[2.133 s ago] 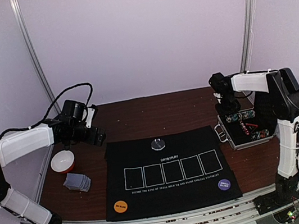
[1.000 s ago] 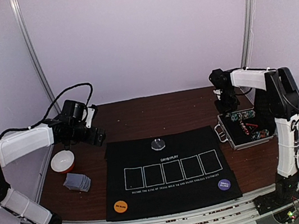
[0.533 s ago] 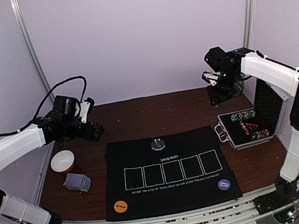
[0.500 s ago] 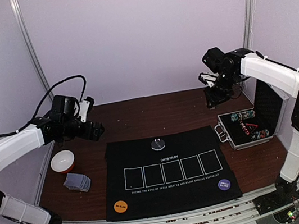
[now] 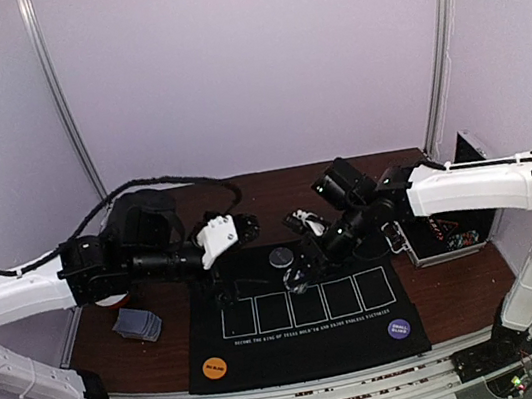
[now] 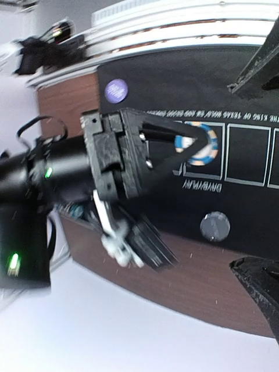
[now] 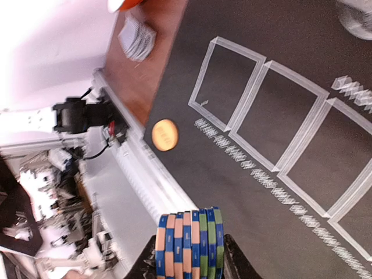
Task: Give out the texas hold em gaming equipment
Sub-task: Pass from the right arm to the left, then place the poker chips pile at the big blind area, then pick up the pile of poker chips from the chip case.
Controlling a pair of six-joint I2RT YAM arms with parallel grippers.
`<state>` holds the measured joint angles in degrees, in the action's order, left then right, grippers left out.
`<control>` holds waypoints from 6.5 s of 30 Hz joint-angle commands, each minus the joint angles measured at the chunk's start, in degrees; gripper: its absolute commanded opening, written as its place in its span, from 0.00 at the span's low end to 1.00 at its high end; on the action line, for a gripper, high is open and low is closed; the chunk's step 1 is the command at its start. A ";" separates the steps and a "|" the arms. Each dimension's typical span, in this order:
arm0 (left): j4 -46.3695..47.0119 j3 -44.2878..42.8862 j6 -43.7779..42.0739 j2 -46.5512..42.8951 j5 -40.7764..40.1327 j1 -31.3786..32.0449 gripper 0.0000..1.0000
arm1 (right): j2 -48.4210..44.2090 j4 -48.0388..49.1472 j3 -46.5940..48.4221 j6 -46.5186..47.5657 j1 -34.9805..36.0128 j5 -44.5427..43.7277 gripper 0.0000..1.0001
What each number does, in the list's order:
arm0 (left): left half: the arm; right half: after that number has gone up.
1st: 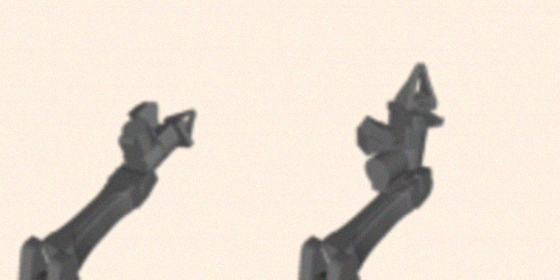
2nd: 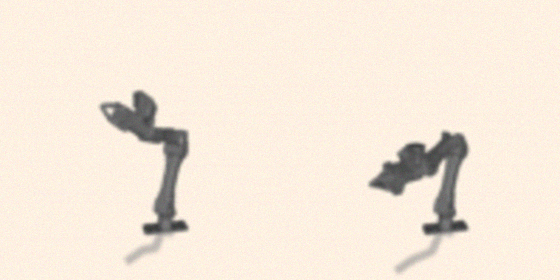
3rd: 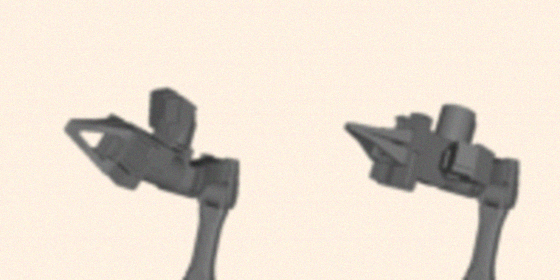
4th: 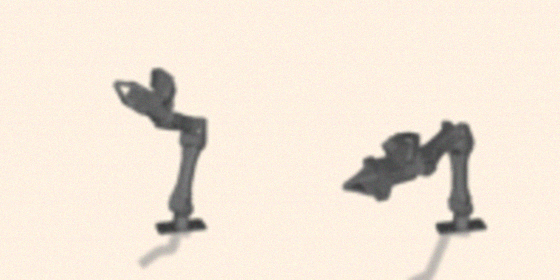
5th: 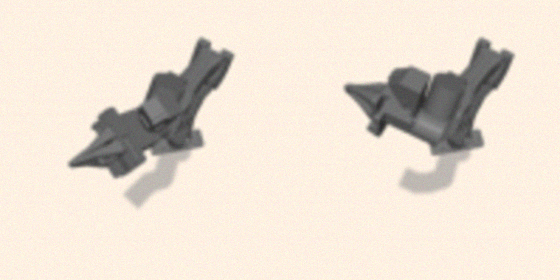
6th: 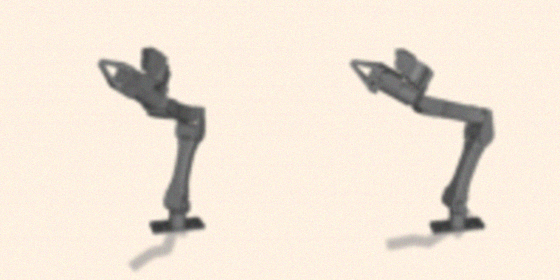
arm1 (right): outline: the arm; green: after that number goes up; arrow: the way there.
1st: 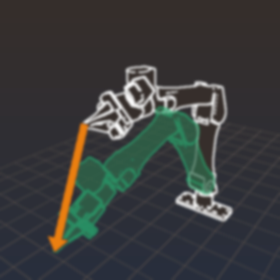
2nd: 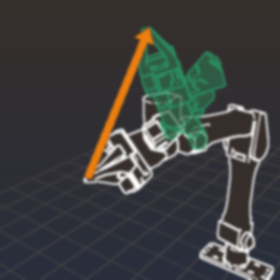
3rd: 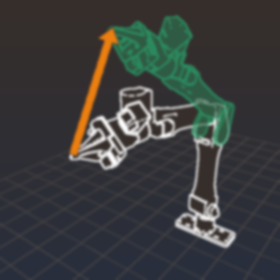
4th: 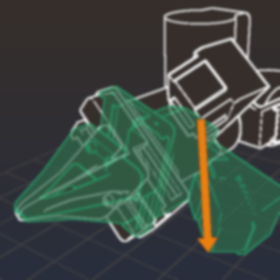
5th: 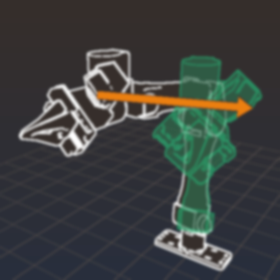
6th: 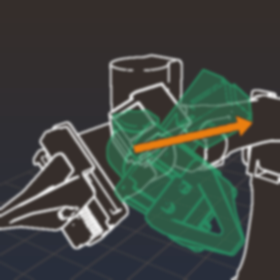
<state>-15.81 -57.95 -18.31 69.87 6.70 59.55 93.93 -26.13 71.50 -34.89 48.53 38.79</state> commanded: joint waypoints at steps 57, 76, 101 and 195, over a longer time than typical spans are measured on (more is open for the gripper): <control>0.64 10.37 4.39 3.48 -9.09 4.52 0.00 | 11.33 28.24 0.30 -14.81 8.77 8.07 0.29; -2.72 13.66 8.83 4.84 -8.42 3.78 0.00 | 12.96 25.48 1.36 -11.63 7.72 5.60 0.60; -11.86 17.32 51.81 7.46 -24.13 0.08 0.00 | 1.55 8.80 -1.64 -0.15 3.20 -7.36 0.61; -20.84 3.94 37.67 7.46 -22.99 -9.42 0.98 | 22.71 -22.44 22.42 28.73 -37.18 -60.28 0.79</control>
<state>-37.91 -52.51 22.31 75.85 -16.29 50.85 116.01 -47.11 92.86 -6.61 12.38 -14.72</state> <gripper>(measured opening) 0.983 0.794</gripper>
